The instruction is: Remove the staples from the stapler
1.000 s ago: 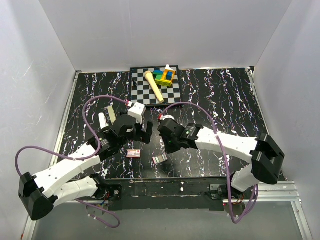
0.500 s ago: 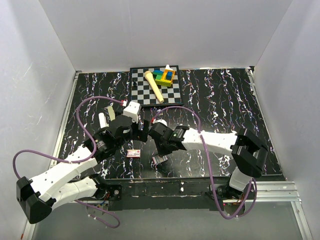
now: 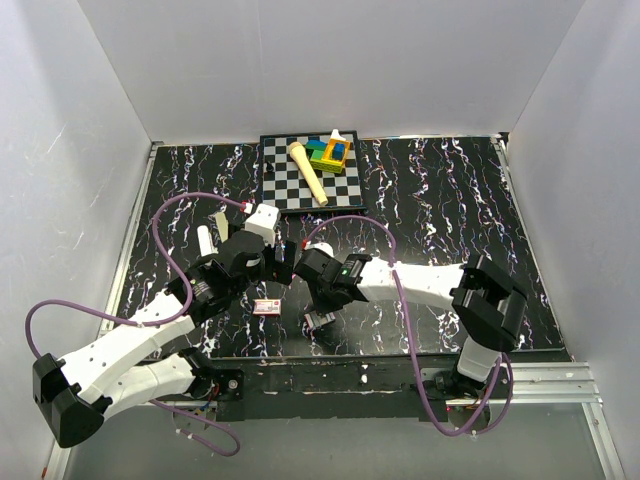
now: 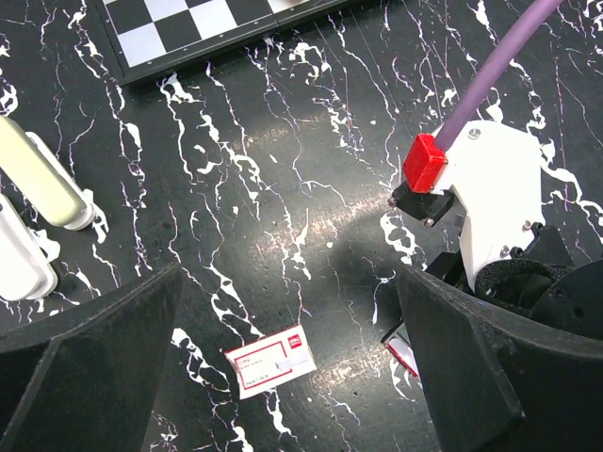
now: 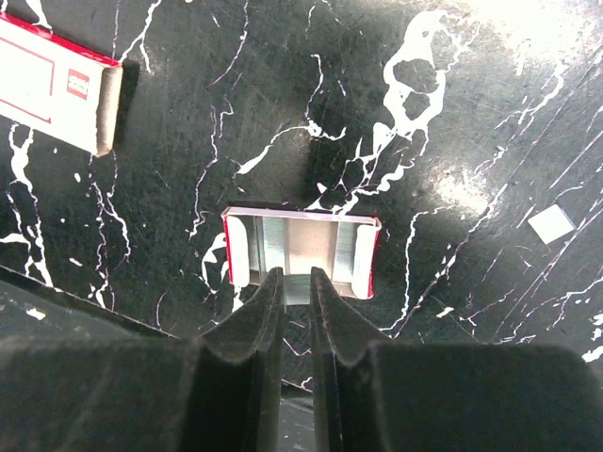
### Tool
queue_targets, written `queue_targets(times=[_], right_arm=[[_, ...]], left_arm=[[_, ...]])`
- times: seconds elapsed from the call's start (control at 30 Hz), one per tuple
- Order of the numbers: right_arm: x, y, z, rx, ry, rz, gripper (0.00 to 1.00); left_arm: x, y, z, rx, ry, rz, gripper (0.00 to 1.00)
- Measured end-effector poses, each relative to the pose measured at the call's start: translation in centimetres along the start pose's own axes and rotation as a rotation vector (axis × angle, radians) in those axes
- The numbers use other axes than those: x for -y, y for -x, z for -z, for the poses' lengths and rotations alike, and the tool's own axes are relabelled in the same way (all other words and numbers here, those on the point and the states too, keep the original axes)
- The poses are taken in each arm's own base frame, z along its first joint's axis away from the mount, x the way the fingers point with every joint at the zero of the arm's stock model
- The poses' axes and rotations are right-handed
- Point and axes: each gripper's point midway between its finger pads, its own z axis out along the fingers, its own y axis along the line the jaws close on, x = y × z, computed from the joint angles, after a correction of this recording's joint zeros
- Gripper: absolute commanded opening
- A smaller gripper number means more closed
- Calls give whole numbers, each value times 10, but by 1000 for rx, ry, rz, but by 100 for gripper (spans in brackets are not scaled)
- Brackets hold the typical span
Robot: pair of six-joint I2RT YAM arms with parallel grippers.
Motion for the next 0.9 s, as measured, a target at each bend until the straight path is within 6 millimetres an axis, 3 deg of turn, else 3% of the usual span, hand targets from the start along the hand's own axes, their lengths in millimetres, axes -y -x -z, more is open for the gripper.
queue_targets(times=[0.9], right_arm=[[7,-3,-20,-3,-53,-2,18]], left_arm=[[-2,0,-1,0,7,-4,98]])
